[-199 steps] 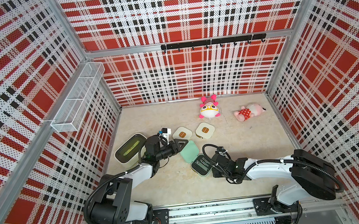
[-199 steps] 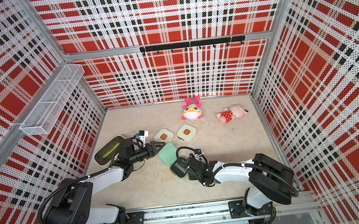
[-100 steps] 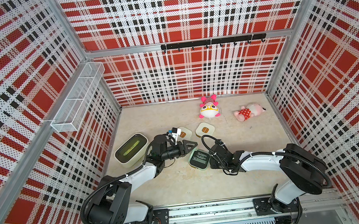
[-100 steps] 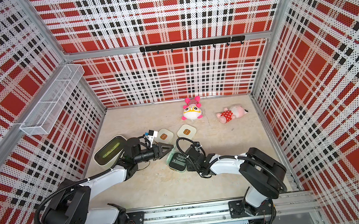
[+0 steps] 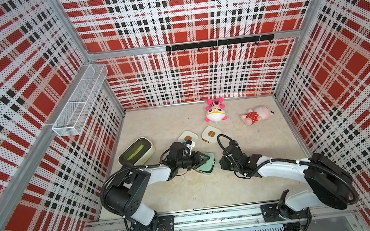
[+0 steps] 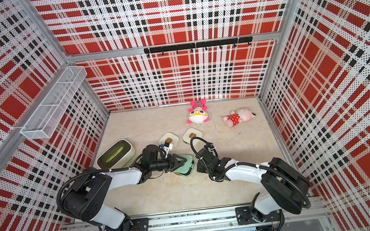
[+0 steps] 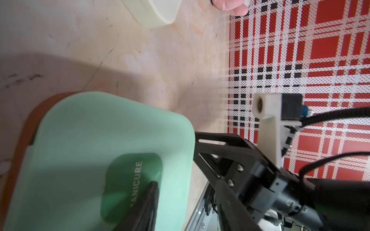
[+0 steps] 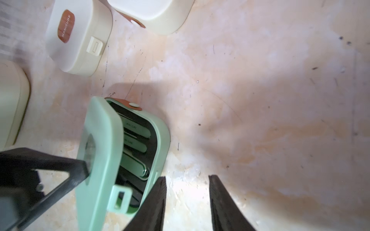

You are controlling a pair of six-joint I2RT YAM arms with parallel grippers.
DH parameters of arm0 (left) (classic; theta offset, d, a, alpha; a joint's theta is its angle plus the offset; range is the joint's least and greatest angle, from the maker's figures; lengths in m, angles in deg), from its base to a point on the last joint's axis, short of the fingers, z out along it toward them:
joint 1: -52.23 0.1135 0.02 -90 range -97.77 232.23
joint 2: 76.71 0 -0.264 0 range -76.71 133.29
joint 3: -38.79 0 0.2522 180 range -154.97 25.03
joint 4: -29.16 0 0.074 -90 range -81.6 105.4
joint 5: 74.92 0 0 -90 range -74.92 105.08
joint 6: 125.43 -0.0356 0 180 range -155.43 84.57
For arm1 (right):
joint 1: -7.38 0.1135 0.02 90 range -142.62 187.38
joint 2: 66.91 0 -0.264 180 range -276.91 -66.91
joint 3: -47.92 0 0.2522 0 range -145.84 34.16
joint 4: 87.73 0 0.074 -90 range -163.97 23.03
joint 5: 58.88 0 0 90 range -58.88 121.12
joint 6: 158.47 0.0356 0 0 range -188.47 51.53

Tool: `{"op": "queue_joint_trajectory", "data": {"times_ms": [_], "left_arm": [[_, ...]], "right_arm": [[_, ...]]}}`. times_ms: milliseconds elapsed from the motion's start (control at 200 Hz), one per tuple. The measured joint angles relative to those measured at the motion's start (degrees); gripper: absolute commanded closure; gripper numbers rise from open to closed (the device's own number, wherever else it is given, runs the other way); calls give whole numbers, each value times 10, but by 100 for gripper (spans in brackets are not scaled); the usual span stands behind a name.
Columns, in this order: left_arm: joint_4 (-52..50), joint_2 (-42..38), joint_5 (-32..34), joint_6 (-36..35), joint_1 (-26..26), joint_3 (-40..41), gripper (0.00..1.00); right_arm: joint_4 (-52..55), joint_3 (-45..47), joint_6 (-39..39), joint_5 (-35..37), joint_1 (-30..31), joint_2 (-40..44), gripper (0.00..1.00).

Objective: Organize nail clipper sets
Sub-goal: Close the storage box at the center of the board.

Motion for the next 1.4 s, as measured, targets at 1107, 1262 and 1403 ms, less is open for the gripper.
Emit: {"op": "queue_joint_trajectory", "data": {"times_ms": [1107, 1262, 1403], "left_arm": [[-80, 37, 99, -80, -3, -46, 63], [-80, 37, 98, -80, -3, -46, 63], [-80, 37, 97, -81, -3, -46, 62]], "right_arm": [[-74, -50, 111, -11, 49, -113, 72], [-79, -48, 120, -13, 49, -113, 70], [-96, -38, 130, -15, 49, -113, 69]]}}
